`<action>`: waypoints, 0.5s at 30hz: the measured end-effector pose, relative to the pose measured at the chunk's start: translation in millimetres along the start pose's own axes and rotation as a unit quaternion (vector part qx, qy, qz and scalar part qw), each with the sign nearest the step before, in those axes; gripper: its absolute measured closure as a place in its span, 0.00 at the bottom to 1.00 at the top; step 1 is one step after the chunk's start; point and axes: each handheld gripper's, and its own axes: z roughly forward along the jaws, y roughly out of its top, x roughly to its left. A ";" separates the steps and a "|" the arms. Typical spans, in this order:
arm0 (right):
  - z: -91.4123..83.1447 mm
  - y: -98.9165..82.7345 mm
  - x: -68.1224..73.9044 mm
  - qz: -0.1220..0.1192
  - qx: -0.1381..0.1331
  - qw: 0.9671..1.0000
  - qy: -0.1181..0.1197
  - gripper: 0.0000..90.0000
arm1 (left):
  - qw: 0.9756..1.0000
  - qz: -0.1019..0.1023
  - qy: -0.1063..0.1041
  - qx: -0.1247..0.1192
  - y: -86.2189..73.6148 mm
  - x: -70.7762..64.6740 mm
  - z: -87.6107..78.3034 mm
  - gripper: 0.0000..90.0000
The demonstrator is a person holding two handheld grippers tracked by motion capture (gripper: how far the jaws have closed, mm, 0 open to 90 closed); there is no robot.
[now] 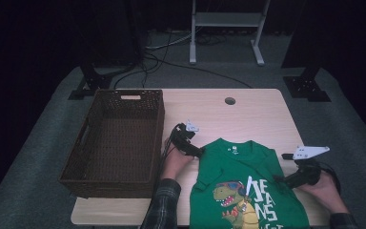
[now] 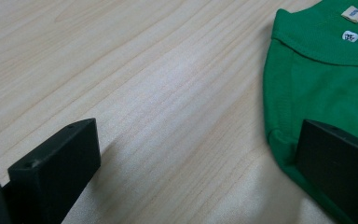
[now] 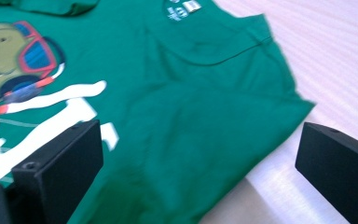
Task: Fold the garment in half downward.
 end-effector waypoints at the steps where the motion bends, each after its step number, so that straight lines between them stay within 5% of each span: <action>1: 1.0 1.6 -2.9 0.001 -0.001 1.000 -0.001 0.00 | 1.000 0.000 0.000 0.000 0.0 0.0 0.0 0.00; 15: 12.6 21.4 -41.5 0.026 -0.023 0.999 -0.017 0.07 | 1.000 0.000 -0.001 0.000 0.0 0.1 0.0 0.00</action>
